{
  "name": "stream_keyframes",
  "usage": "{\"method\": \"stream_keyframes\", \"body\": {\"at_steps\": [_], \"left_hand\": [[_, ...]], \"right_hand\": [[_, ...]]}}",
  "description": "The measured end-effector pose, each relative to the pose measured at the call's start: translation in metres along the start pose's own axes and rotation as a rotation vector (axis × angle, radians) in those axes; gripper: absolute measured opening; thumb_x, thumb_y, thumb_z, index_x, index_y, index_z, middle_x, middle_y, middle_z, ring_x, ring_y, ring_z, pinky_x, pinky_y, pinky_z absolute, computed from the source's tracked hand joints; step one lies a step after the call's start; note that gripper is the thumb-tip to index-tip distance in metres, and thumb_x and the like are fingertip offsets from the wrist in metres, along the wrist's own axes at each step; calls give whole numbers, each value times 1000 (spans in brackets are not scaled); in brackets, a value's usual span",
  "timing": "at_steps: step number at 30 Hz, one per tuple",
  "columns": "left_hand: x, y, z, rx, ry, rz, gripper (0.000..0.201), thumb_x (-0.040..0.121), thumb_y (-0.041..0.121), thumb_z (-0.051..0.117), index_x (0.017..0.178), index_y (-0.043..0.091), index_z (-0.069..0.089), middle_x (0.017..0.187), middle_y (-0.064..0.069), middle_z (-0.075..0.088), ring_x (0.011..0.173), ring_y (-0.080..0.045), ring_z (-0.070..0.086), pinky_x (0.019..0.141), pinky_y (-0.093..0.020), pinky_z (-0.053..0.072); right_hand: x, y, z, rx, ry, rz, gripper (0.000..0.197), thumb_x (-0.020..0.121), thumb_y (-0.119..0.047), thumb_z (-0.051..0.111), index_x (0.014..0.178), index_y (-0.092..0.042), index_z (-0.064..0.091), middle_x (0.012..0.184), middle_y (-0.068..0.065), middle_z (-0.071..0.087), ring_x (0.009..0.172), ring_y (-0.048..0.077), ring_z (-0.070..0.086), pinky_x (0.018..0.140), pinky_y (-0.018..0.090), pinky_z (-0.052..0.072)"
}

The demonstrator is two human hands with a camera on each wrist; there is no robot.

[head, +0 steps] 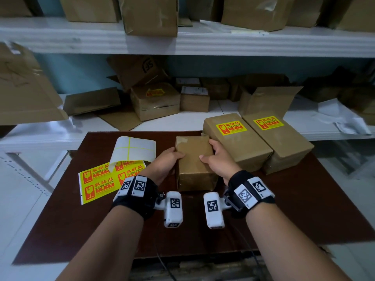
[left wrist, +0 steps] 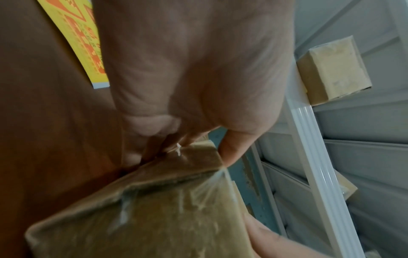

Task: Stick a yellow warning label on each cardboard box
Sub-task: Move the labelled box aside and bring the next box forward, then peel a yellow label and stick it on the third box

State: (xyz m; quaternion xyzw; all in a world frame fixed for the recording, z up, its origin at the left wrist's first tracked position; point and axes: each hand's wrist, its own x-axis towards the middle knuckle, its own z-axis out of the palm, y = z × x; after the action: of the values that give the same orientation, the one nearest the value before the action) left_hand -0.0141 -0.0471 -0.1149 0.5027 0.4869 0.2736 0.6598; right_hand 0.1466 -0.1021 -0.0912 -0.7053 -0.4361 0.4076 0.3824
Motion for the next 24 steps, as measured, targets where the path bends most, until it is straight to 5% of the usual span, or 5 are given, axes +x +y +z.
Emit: {"method": "stream_keyframes", "body": {"at_steps": [5, 10, 13, 18, 24], "left_hand": [[-3, 2, -4, 69, 8, -27, 35, 98, 21, 51, 133, 22, 55, 123, -6, 66, 110, -24, 64, 71, -32, 53], [-10, 6, -16, 165, 93, -7, 47, 99, 29, 55, 144, 20, 45, 132, -3, 59, 119, -24, 58, 99, -48, 52], [-20, 12, -32, 224, 129, -22, 45, 101, 34, 52, 144, 23, 45, 136, -3, 52, 123, -26, 52, 95, -46, 53], [-43, 12, -82, 359, 239, -69, 26, 102, 32, 50, 121, 19, 62, 108, -6, 66, 85, -22, 65, 72, -33, 53], [-55, 7, -121, 272, 323, -207, 22, 98, 43, 53, 115, 30, 61, 98, -8, 72, 75, -23, 68, 66, -30, 52]], "right_hand": [[-3, 2, -7, 6, -41, -5, 79, 89, -18, 74, 156, -21, 31, 145, -2, 53, 123, 18, 56, 109, 40, 46], [-6, 0, -12, -46, -69, -26, 76, 92, -15, 71, 156, -22, 30, 149, -1, 47, 129, 18, 49, 103, 30, 42], [-7, -4, -8, -99, -80, -80, 67, 93, -15, 69, 152, -28, 39, 147, -2, 48, 124, 17, 50, 102, 29, 42], [-10, -10, -2, -130, -127, -90, 58, 95, -15, 66, 148, -31, 48, 145, -2, 50, 112, 13, 50, 94, 27, 45], [-11, -13, 5, -150, -157, -99, 59, 95, -15, 66, 148, -32, 47, 146, 0, 49, 110, 14, 49, 93, 27, 45]]}}
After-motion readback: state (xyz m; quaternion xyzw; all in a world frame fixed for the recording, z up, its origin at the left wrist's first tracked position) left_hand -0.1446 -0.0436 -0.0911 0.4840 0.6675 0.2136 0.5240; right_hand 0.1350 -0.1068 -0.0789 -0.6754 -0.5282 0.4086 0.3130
